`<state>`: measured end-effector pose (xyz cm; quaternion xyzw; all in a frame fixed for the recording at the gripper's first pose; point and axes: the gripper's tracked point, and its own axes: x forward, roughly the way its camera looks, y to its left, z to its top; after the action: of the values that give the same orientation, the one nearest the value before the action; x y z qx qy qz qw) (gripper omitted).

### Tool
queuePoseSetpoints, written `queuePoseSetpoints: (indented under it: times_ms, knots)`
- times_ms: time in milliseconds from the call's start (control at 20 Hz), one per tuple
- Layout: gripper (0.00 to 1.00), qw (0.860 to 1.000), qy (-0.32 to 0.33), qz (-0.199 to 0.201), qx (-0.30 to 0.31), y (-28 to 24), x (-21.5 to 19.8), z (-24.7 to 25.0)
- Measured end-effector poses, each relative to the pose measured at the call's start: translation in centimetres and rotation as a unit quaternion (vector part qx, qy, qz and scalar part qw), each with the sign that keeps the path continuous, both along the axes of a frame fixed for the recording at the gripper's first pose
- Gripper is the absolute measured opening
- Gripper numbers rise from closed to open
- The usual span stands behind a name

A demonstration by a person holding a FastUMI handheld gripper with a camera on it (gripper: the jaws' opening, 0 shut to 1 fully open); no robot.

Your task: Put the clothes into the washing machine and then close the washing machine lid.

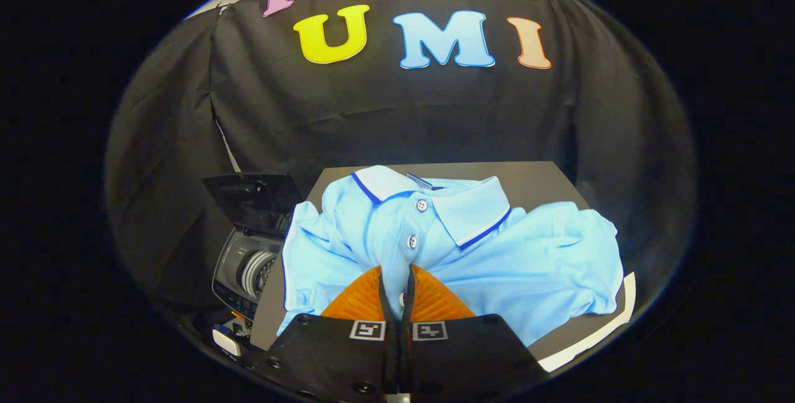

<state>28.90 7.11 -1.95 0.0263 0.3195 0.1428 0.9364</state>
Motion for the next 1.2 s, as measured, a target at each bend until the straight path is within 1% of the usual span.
queuePoseSetpoints:
  times_ms: [300,400,500,600,750,800,950,1200]
  knots:
    - [0.02,0.999,-0.048,-0.009,0.017,0.1,0.6,4.1]
    - [0.02,0.998,-0.053,-0.008,0.02,0.0,0.7,5.3]
    - [0.01,0.997,-0.074,-0.006,0.024,0.4,1.0,6.4]
    - [0.01,0.996,-0.086,0.003,0.024,1.1,0.8,8.4]
    - [0.01,0.994,-0.101,0.016,0.041,2.5,0.7,10.2]
    - [0.0,0.992,-0.115,0.02,0.048,3.1,0.8,11.4]
    - [0.0,0.989,-0.137,0.041,0.039,4.9,0.3,13.3]
    - [0.0,0.985,-0.146,0.07,0.063,9.9,-0.8,15.6]
